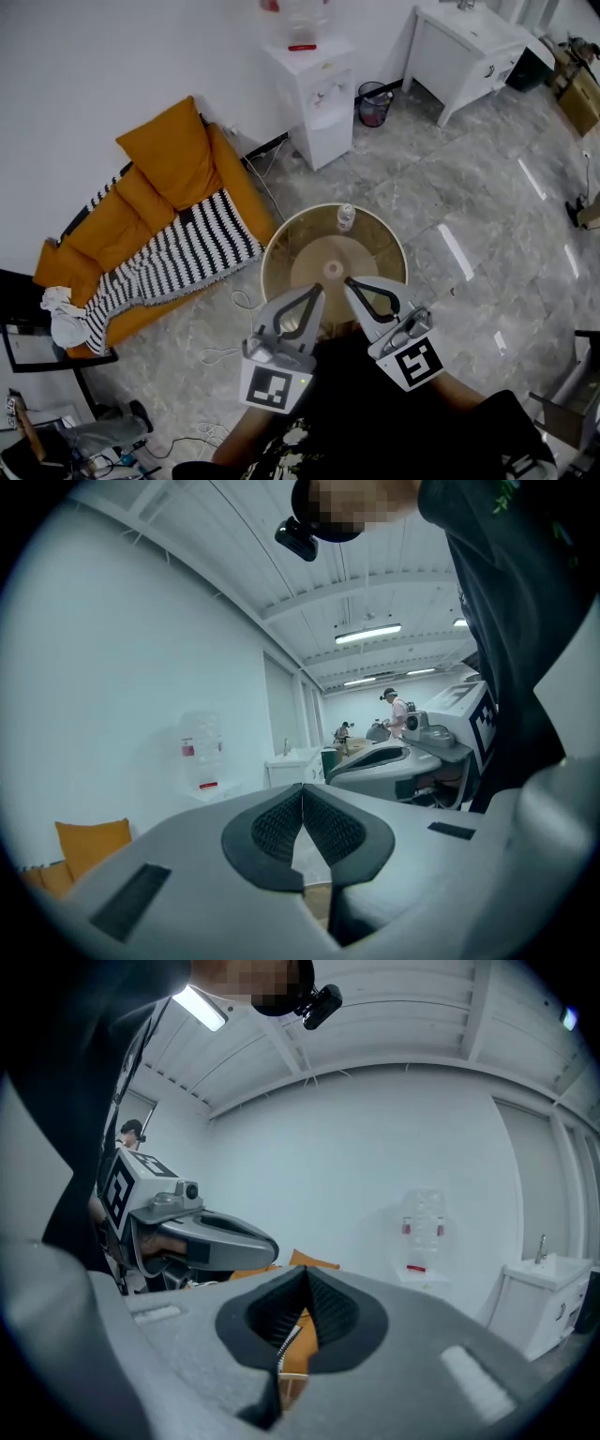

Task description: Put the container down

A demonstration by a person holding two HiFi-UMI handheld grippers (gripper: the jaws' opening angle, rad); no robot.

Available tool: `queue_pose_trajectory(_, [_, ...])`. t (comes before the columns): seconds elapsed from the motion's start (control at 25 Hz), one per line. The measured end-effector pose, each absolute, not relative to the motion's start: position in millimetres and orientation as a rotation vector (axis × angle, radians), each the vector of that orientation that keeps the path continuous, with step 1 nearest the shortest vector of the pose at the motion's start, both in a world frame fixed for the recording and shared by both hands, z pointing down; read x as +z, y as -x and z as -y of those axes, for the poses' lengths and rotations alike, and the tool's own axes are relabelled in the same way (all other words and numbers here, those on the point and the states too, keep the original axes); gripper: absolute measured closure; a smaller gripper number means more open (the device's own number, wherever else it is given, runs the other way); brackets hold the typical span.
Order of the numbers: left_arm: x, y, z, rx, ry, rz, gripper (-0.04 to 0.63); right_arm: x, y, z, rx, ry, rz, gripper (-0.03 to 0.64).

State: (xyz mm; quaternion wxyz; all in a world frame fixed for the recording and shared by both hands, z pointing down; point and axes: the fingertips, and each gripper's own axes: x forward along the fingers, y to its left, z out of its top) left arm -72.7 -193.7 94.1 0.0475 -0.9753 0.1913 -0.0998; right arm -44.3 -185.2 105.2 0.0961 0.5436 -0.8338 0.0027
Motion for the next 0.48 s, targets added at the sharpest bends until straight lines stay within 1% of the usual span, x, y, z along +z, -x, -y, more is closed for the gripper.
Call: queue_pose_trajectory(0.48, [89.5, 62.9, 196.7, -0.306, 2.949, -0.552, 0.581, 108.7, 48.2, 178.2, 0.018, -1.587, 2.481, 0.623])
